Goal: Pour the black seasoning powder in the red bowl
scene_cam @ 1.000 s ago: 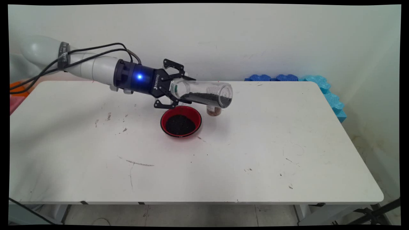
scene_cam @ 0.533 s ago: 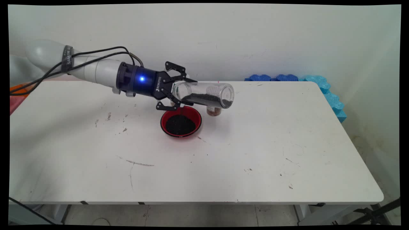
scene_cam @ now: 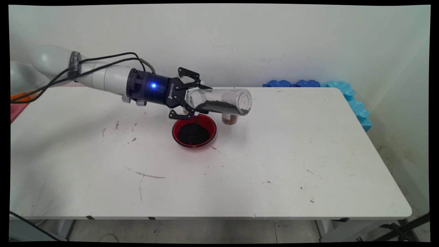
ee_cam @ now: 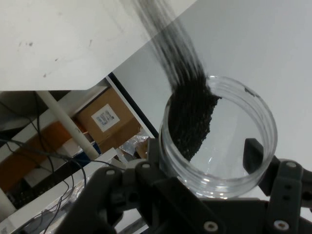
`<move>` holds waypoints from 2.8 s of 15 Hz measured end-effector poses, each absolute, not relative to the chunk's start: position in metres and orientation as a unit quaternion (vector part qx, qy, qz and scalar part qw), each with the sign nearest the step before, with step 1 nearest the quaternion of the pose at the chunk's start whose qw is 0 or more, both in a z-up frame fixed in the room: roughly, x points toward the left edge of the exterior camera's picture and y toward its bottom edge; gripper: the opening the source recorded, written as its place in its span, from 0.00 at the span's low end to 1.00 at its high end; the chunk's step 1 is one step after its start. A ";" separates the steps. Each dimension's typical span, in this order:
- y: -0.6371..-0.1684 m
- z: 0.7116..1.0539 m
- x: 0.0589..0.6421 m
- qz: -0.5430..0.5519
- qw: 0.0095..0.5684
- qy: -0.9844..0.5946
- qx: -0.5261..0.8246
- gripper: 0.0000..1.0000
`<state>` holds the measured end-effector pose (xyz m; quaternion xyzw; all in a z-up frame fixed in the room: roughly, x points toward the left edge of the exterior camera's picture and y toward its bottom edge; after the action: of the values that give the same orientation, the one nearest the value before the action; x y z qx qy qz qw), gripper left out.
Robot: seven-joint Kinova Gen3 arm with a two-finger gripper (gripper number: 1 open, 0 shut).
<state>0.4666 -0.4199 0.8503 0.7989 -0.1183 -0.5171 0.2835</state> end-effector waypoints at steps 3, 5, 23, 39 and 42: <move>-0.419 0.849 0.468 -0.521 0.279 -0.113 0.799 0.00; -0.418 0.849 0.470 -0.523 0.276 -0.109 0.799 0.00; -0.418 0.849 0.479 -0.556 0.259 -0.058 0.787 0.00; -0.418 0.853 0.483 -0.582 0.241 -0.003 0.777 0.00; -0.418 0.853 0.483 -0.586 0.239 0.006 0.774 0.00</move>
<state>0.4827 -0.4178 0.8529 0.7744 0.0058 -0.5859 0.2387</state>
